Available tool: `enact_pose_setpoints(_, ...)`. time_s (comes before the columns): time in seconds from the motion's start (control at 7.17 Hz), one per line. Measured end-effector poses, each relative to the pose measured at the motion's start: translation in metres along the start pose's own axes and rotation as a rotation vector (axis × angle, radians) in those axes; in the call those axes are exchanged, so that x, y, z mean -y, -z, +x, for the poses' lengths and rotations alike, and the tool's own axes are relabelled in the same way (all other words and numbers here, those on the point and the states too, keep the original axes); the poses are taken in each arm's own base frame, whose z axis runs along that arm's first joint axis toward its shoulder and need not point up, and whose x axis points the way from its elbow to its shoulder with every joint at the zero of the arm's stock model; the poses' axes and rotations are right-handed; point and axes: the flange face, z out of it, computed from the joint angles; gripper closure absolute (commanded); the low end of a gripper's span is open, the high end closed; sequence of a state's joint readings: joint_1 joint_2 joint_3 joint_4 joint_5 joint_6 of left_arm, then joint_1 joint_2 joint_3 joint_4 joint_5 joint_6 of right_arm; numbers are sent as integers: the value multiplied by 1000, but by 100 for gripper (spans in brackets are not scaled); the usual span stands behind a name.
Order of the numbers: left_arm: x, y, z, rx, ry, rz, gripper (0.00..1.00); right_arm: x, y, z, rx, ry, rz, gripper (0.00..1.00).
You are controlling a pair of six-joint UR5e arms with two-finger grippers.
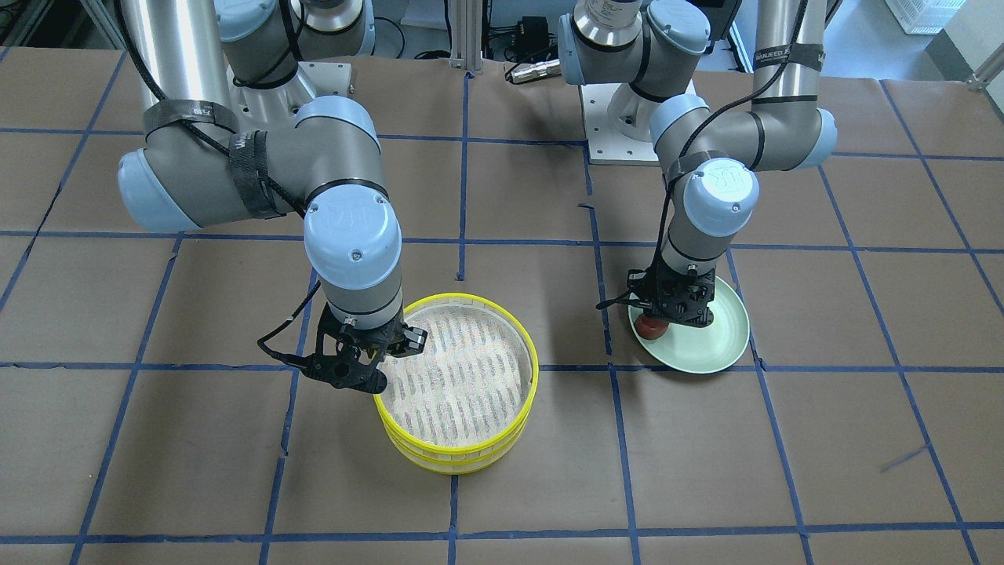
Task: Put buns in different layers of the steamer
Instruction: 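Grasp and lift the brown bun with the left gripper while the right rises, then carry the brown bun with the left gripper onto the top steamer tier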
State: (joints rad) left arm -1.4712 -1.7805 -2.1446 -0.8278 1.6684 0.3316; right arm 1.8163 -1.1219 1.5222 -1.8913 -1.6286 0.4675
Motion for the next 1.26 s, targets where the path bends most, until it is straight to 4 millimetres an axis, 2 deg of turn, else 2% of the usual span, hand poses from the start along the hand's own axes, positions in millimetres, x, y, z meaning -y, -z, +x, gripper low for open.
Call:
enact_pose_setpoints(0.14,3,8,3,5,0,17,98,-1,-1,1,-1,-1,-2,15)
enact_pose_setpoints(0.28,6,17,3,13,-3,34,98,-3,-4,1,-5,1,-5,0)
enact_pose_setpoints(0.42,10,28,3,23,-9,49,98,-4,-6,2,-7,5,-7,0)
enact_pose_setpoints(0.56,15,48,1,29,-12,64,98,-3,-5,2,-5,7,-3,0)
enact_pose_setpoints(0.7,25,77,1,19,-17,72,98,1,2,5,2,5,8,0)
enact_pose_setpoints(0.84,38,111,7,-6,-19,80,98,10,26,21,17,-1,25,0)
enact_pose_setpoints(0.98,50,142,20,-29,-6,90,98,18,63,49,27,4,29,0)
enact_pose_setpoints(1.12,59,163,39,-43,21,102,98,19,108,82,31,27,19,0)
enact_pose_setpoints(1.26,64,174,61,-81,56,118,98,14,149,112,45,52,5,0)
